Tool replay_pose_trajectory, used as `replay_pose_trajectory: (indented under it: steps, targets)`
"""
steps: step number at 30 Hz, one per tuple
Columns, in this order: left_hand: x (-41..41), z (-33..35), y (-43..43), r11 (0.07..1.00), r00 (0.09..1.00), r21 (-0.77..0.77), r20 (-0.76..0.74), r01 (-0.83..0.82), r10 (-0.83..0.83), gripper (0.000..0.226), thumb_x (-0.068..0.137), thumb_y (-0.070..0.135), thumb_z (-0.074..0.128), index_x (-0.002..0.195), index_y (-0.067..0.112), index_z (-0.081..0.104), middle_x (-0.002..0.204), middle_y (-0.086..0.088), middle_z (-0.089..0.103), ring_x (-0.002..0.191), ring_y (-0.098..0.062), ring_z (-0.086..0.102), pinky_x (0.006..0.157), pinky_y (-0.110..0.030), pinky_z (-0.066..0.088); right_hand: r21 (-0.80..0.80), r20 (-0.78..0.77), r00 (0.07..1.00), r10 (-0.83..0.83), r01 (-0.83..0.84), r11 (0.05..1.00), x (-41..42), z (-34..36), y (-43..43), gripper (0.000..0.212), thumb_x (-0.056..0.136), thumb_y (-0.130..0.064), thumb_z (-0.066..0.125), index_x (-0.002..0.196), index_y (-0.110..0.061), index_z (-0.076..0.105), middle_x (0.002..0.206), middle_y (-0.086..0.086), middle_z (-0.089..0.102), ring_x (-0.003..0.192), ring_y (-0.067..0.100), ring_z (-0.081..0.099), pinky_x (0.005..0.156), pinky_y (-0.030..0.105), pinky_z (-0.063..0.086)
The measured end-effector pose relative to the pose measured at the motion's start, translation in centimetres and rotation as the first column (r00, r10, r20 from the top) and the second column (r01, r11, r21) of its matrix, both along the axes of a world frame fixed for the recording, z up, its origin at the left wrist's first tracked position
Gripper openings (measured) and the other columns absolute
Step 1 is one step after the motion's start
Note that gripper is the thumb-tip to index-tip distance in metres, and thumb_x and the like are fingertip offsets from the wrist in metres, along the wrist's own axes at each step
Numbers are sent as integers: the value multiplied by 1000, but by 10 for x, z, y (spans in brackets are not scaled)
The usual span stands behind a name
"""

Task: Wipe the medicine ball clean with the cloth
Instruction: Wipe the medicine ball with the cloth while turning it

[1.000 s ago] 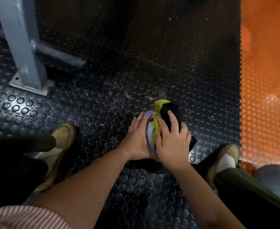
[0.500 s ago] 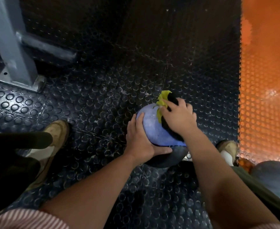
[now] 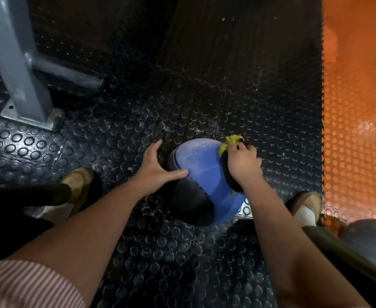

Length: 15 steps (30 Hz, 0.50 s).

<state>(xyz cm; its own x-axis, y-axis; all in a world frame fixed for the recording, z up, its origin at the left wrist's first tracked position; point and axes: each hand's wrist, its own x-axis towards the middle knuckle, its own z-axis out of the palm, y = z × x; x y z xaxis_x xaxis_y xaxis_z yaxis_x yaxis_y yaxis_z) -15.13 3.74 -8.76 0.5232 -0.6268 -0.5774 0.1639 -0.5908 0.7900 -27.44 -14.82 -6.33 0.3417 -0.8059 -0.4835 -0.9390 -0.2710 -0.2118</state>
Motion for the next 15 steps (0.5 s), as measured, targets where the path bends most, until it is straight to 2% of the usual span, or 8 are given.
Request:
replay_pose_trajectory:
  steps: [4, 6, 9, 11, 13, 15]
  targets:
    - [-13, 3, -5, 984, 977, -6, -122, -179, 177, 72, 92, 42, 60, 152, 21, 26, 159, -2, 18, 144, -21, 24, 119, -37, 21, -63, 199, 964, -174, 190, 980, -13, 18, 45, 43, 101, -39, 28, 142, -29, 37, 152, 4, 25, 133, 34, 26, 108, 49, 21]
    - [-22, 3, -9, 976, 971, 12, -98, -219, 219, 58, 100, 44, 44, 151, 19, 31, 158, -3, 24, 144, -22, 25, 120, -40, 19, -166, 248, 963, -104, 148, 975, -17, 22, 67, 43, 100, -36, 34, 143, -30, 38, 152, 2, 26, 133, 31, 27, 109, 48, 20]
    - [-24, 5, -13, 980, 984, 79, 4, -181, 181, 51, 105, 40, 29, 149, 15, 35, 158, -6, 25, 146, -21, 22, 120, -43, 16, -264, 240, 971, 24, 41, 964, -22, 22, 93, 45, 98, -38, 33, 141, -29, 41, 153, 1, 26, 134, 31, 24, 108, 51, 19]
    - [-27, 5, -12, 974, 976, 64, 22, -218, 217, 49, 106, 34, 28, 149, 12, 34, 158, -6, 27, 146, -20, 22, 121, -41, 16, -351, 222, 959, 178, -92, 932, -21, 24, 111, 50, 91, -40, 30, 135, -26, 49, 150, 3, 34, 130, 34, 29, 103, 55, 27]
    - [-33, 2, -10, 965, 965, 9, 10, -261, 261, 49, 104, 35, 31, 147, 11, 38, 154, -8, 35, 143, -22, 30, 119, -43, 22, -449, 139, 907, 398, -301, 841, -10, 28, 127, 49, 83, -35, 35, 126, -25, 58, 141, 3, 46, 119, 32, 38, 93, 51, 36]
    - [-38, 0, -9, 959, 959, -13, -43, -282, 281, 57, 96, 42, 31, 144, 12, 43, 147, -9, 45, 136, -25, 42, 114, -44, 32, -509, 23, 830, 557, -470, 721, 0, 28, 137, 46, 79, -29, 38, 116, -22, 64, 133, 2, 54, 106, 30, 48, 82, 43, 35]
